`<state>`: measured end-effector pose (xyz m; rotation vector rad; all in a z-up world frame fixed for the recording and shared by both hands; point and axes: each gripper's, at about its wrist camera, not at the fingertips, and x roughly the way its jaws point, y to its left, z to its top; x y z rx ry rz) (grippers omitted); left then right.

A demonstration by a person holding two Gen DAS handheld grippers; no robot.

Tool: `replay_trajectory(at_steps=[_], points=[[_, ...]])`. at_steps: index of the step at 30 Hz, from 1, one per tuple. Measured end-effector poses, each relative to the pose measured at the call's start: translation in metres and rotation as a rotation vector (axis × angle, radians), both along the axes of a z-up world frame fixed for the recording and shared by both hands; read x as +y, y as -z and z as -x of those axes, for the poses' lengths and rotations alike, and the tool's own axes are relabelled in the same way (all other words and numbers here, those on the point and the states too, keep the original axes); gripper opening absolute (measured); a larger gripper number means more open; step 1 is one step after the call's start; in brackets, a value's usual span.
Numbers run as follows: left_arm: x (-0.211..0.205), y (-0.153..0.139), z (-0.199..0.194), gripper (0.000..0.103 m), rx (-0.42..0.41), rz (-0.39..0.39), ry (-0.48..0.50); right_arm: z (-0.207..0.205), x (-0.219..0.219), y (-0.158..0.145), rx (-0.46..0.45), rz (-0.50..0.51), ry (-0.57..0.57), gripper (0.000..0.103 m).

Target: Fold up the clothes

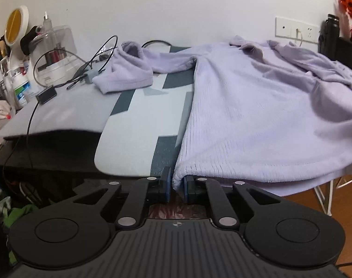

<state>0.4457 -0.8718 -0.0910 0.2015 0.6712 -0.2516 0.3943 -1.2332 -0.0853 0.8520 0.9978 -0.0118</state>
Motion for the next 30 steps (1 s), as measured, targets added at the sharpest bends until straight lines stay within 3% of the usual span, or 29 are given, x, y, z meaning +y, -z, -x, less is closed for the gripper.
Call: replay_trajectory(at_steps=[3, 4, 7, 12, 17, 21, 26, 30], points=[[0.005, -0.005, -0.001, 0.010, -0.010, 0.020, 0.013, 0.012, 0.002, -0.016, -0.122, 0.007, 0.040, 0.009], [0.006, -0.006, -0.002, 0.010, -0.012, 0.026, 0.017, 0.018, 0.004, -0.025, -0.200, 0.023, 0.041, 0.009], [0.006, -0.002, 0.001, 0.010, -0.005, 0.014, 0.043, 0.028, 0.011, -0.038, -0.274, 0.114, 0.027, 0.009], [0.004, 0.012, -0.001, 0.010, 0.031, -0.007, 0.066, 0.045, 0.004, 0.029, -0.096, 0.043, 0.121, 0.009], [0.000, 0.020, -0.004, 0.010, 0.047, -0.055, 0.108, 0.063, 0.003, 0.074, -0.053, -0.088, 0.240, 0.011], [-0.003, 0.023, -0.006, 0.010, 0.059, -0.066, 0.125, 0.062, 0.006, 0.060, -0.003, -0.001, 0.230, 0.041], [-0.002, 0.026, -0.005, 0.010, 0.064, -0.052, 0.131, 0.058, 0.008, 0.000, -0.084, 0.205, 0.157, 0.042], [-0.002, 0.030, -0.005, 0.012, 0.076, -0.043, 0.111, 0.013, 0.013, -0.029, -0.156, 0.280, 0.053, 0.045]])
